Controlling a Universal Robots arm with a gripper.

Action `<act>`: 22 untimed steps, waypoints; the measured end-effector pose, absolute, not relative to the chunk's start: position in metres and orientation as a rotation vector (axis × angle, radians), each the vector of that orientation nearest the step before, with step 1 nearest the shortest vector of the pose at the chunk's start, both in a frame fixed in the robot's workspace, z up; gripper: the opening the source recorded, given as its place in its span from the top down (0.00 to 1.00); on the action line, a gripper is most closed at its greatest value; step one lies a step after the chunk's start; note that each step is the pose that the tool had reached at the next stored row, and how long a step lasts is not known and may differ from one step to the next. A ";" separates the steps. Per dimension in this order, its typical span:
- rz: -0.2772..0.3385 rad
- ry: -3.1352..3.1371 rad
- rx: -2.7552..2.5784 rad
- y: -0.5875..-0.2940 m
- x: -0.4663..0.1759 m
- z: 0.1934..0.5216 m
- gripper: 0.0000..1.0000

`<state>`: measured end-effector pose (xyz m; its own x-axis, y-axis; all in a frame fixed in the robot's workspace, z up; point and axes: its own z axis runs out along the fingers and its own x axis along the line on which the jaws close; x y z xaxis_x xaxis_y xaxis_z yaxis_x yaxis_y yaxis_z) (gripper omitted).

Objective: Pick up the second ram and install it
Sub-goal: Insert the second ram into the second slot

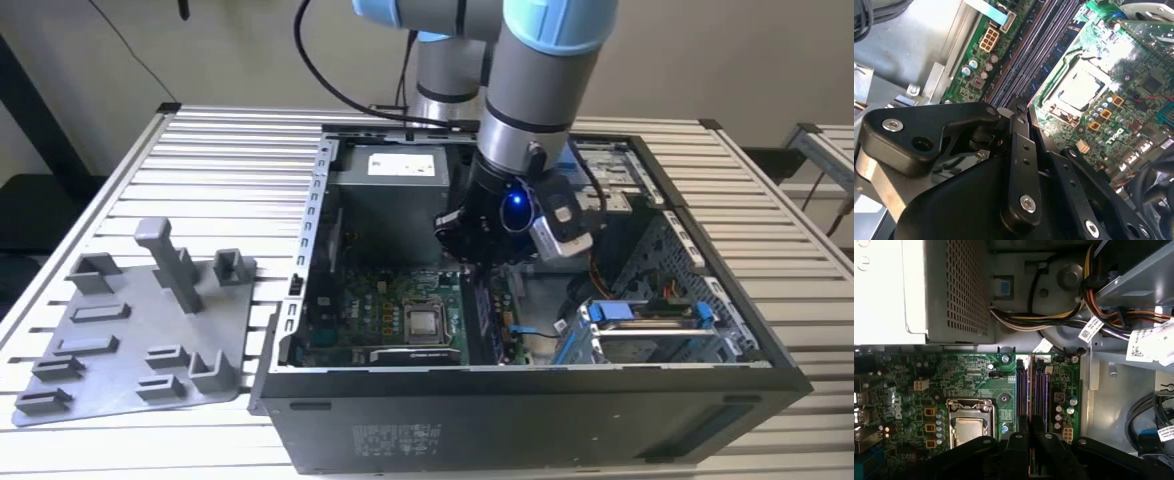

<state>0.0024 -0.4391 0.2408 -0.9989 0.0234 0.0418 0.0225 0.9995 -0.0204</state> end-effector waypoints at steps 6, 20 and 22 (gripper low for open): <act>0.031 -3.099 -0.036 -0.443 0.001 0.232 0.86; 0.031 -3.099 -0.036 -0.456 -0.001 0.225 0.86; 0.031 -3.099 -0.036 -0.457 -0.001 0.224 0.86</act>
<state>-0.0013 -0.4573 0.2244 -0.9988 0.0234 0.0421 0.0225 0.9995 -0.0203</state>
